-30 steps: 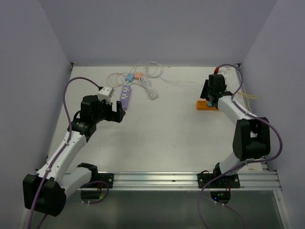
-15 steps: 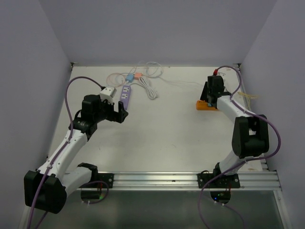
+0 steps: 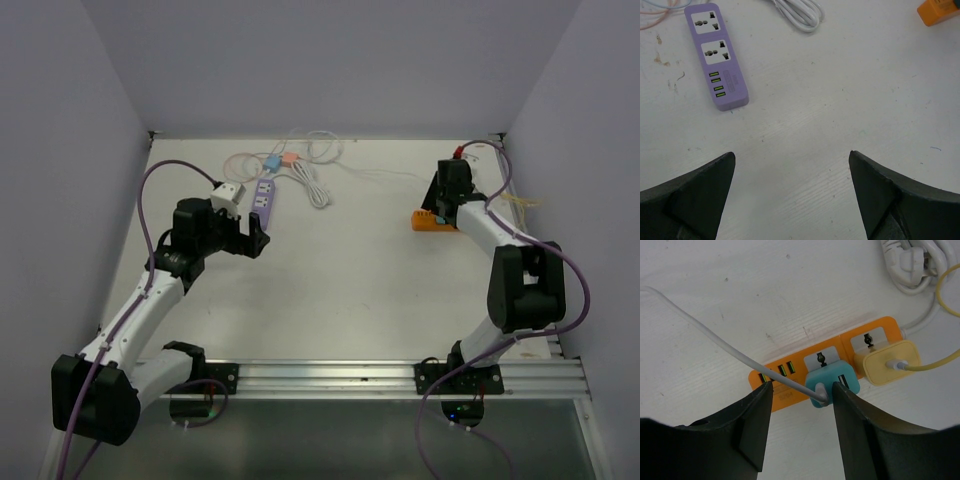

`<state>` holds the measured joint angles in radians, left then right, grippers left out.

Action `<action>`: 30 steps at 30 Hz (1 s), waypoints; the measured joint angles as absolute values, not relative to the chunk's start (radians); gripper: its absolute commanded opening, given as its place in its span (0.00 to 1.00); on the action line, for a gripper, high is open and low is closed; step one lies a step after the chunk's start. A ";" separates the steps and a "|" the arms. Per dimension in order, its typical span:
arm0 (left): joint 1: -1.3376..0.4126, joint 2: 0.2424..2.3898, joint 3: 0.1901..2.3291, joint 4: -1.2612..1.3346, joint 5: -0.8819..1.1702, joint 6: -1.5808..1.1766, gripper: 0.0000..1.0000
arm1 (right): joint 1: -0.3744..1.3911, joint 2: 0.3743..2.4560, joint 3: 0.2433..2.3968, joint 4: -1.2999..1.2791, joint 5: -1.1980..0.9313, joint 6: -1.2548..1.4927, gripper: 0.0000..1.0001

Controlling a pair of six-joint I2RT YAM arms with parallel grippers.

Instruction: Pull the plug off the socket

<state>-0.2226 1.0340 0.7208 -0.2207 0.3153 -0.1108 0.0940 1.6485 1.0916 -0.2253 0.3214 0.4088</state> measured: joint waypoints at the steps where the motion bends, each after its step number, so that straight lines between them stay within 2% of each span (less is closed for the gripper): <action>1: -0.223 1.034 0.721 -0.220 0.316 -0.111 0.99 | 0.094 1.649 1.095 -0.232 0.321 0.412 0.55; 21: -0.223 1.018 0.721 -0.217 0.329 -0.111 1.00 | 0.089 1.590 1.176 -0.448 0.331 0.440 0.72; 30: -0.223 1.002 0.721 -0.217 0.331 -0.111 0.99 | 0.020 1.505 1.220 -0.479 0.431 0.533 0.73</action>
